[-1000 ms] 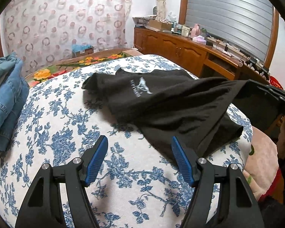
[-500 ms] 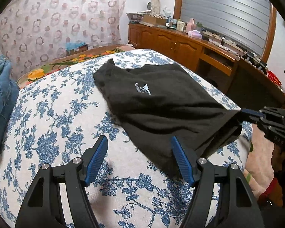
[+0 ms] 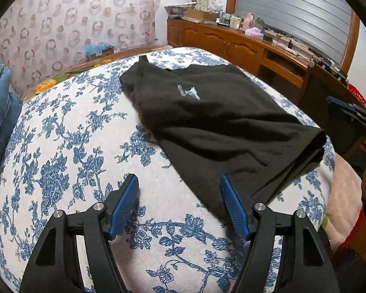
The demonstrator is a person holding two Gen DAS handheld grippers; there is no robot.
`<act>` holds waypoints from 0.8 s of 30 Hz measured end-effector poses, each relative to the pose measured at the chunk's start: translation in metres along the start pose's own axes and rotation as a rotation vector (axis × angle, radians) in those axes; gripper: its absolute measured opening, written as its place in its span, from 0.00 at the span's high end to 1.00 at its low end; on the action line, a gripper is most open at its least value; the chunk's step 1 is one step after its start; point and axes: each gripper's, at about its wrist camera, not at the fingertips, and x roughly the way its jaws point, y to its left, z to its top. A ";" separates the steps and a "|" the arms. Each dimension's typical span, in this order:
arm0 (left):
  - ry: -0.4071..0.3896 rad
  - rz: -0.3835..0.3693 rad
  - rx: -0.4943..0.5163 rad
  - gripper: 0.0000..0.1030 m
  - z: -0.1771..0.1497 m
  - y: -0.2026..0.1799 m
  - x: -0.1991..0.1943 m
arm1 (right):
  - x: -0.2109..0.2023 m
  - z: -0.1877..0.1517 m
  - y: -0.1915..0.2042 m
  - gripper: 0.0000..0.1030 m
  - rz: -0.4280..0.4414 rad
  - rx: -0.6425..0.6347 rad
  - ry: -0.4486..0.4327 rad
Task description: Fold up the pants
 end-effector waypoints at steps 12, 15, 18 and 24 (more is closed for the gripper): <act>-0.025 0.015 -0.023 0.31 -0.003 0.010 -0.007 | 0.046 0.017 0.011 0.68 0.039 -0.025 0.051; -0.050 0.028 -0.034 0.31 0.000 0.017 -0.016 | 0.055 0.027 0.021 0.66 0.054 -0.049 0.043; -0.077 0.044 -0.049 0.31 0.003 0.026 -0.025 | 0.066 0.035 0.032 0.65 0.076 -0.076 0.043; -0.114 0.083 -0.090 0.31 0.007 0.048 -0.037 | 0.094 0.047 0.057 0.65 0.120 -0.161 0.086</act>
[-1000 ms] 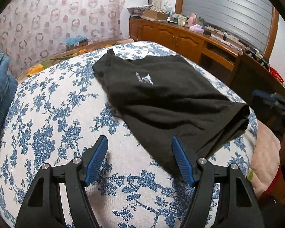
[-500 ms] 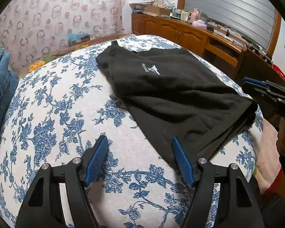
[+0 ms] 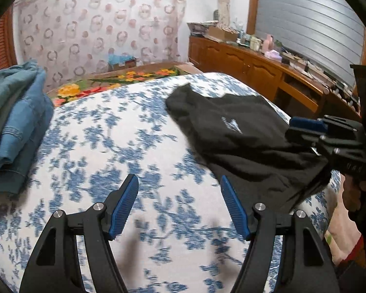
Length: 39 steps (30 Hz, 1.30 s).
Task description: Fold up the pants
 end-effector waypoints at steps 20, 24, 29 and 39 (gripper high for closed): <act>-0.032 0.039 -0.062 0.31 -0.001 0.035 -0.007 | 0.090 0.044 0.044 0.65 0.097 -0.192 0.150; -0.025 0.034 -0.057 0.31 -0.003 0.033 -0.006 | 0.104 0.045 0.047 0.90 0.074 -0.219 0.178; -0.019 0.029 -0.053 0.31 -0.004 0.031 -0.003 | 0.087 0.053 0.035 0.97 0.088 -0.185 0.117; -0.009 0.006 -0.026 0.31 -0.001 0.016 0.002 | 0.051 0.072 -0.015 0.97 -0.024 -0.097 0.005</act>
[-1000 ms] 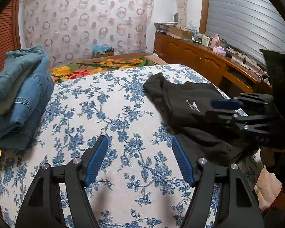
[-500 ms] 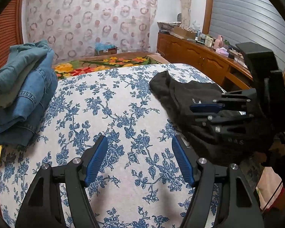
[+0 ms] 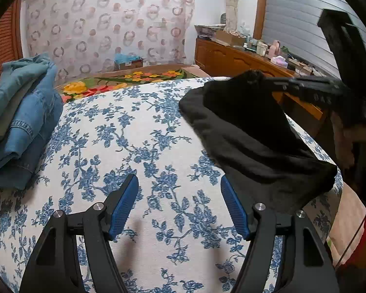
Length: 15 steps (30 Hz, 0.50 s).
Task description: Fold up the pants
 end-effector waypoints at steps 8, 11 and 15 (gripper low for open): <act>0.003 -0.005 0.013 0.31 0.002 -0.007 0.001 | 0.013 -0.001 -0.044 0.97 -0.114 0.078 0.048; 0.006 -0.005 0.018 0.31 0.002 -0.008 0.001 | 0.018 -0.004 -0.058 0.97 -0.152 0.128 0.065; 0.010 -0.004 0.019 0.31 0.001 -0.010 0.003 | 0.019 -0.008 -0.062 0.97 -0.195 0.164 0.066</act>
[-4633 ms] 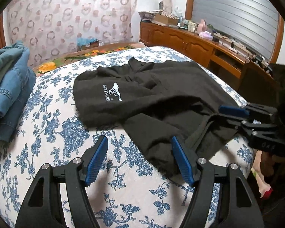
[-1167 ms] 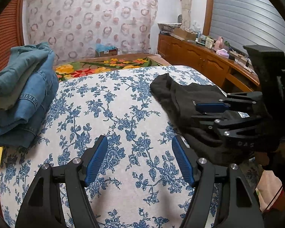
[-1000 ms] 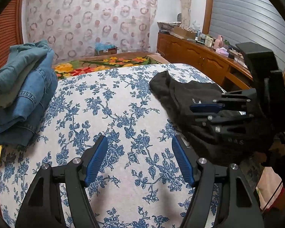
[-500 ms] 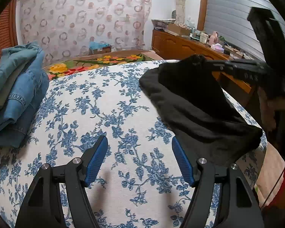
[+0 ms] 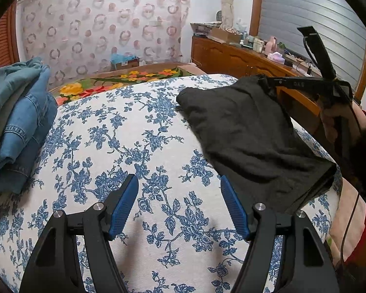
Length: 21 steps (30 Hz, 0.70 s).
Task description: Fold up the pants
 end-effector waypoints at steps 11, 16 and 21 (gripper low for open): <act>0.009 -0.008 0.013 0.31 0.001 -0.010 0.005 | 0.008 -0.001 0.017 0.77 -0.029 0.068 -0.003; 0.017 -0.014 0.021 0.31 0.002 -0.015 0.009 | 0.019 -0.012 0.033 0.67 0.001 0.016 0.041; 0.023 -0.014 0.025 0.31 -0.001 -0.017 0.009 | 0.036 -0.015 0.040 0.67 -0.040 -0.038 0.097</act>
